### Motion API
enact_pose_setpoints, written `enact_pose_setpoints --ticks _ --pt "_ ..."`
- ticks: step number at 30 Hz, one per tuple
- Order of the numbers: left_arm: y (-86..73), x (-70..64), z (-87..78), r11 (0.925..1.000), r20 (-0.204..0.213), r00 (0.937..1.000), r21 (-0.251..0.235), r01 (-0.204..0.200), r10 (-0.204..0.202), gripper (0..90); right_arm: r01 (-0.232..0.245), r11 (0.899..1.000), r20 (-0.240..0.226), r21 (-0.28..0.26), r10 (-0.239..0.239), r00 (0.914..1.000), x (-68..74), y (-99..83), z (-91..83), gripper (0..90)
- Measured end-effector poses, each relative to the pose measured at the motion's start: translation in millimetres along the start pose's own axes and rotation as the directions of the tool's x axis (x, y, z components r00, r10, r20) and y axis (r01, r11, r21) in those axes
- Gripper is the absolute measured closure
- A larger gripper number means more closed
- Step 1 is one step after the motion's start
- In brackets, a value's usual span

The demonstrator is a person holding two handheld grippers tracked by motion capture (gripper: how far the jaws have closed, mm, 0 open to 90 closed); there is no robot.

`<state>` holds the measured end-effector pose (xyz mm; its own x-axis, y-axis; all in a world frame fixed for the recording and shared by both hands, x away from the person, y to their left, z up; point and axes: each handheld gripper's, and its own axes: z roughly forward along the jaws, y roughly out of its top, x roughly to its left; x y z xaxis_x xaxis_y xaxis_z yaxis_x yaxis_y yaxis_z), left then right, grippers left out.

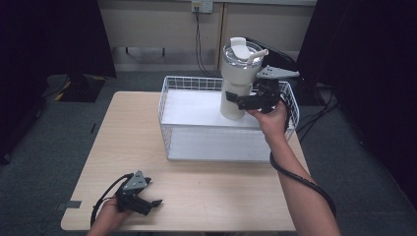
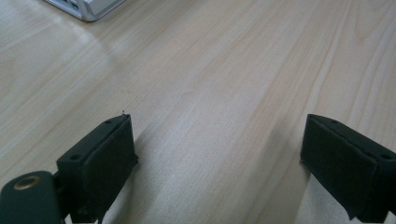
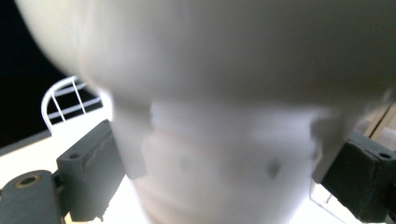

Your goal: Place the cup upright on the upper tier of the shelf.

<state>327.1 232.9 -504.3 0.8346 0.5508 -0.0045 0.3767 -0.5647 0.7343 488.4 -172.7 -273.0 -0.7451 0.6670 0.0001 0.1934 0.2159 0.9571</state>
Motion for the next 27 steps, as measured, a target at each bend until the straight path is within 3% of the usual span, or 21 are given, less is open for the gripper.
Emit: enact_pose_setpoints --ticks 4,10,14,20,27 --pt "0.0 0.0 0.0 1.0000 0.000 1.0000 0.000 0.000 0.000 9.5 -0.009 1.000 0.001 0.025 0.009 1.0000 -0.3 -5.9 -2.6 9.9" --pt "0.0 0.0 0.2 1.0000 0.002 1.0000 0.000 -0.001 0.001 9.3 0.039 0.996 0.016 0.077 -0.041 0.9990 1.0 -11.0 -11.0 10.3" --pt "0.0 0.0 0.2 1.0000 0.002 1.0000 0.000 -0.002 0.002 9.2 0.024 0.998 0.011 0.058 -0.025 0.9996 1.1 -15.6 -22.2 10.6" --pt "1.3 -1.0 2.5 0.9997 0.029 0.9994 0.018 -0.018 0.017 2.7 0.046 0.997 -0.005 0.060 -0.046 0.9989 6.6 -19.7 -34.6 10.6" --pt "1.2 -1.2 2.6 0.9997 0.031 0.9994 0.018 -0.015 0.015 2.5 0.053 0.997 -0.033 0.049 -0.052 0.9981 18.5 -21.9 -49.1 10.6"
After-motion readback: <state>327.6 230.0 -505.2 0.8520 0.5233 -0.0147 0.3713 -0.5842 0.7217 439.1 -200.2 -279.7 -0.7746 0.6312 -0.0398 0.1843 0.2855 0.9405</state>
